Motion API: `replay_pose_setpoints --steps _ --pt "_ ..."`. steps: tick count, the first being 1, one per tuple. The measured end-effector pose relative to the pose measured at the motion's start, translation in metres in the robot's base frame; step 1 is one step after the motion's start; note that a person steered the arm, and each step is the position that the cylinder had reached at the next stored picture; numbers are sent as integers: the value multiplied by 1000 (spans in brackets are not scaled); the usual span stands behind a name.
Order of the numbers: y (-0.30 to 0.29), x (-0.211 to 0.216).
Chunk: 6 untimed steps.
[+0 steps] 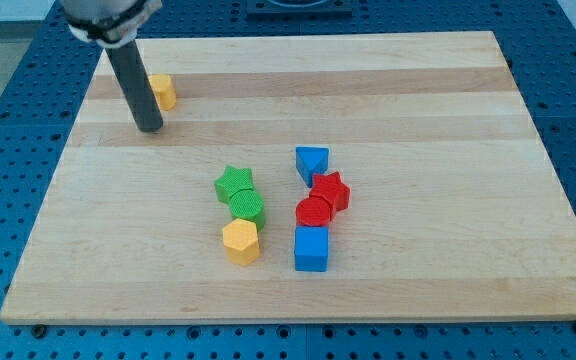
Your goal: Move your arm to the top left of the yellow heart
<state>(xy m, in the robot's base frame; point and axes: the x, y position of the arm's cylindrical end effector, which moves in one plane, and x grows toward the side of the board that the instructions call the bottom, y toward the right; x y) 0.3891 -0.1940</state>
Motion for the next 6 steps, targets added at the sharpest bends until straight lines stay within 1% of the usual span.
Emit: replay_pose_setpoints --steps 1,2,4,5,6 --pt "-5 13" --pt "-24 10" --pt "-24 -133" --pt "-14 -158" --pt "-12 -157"
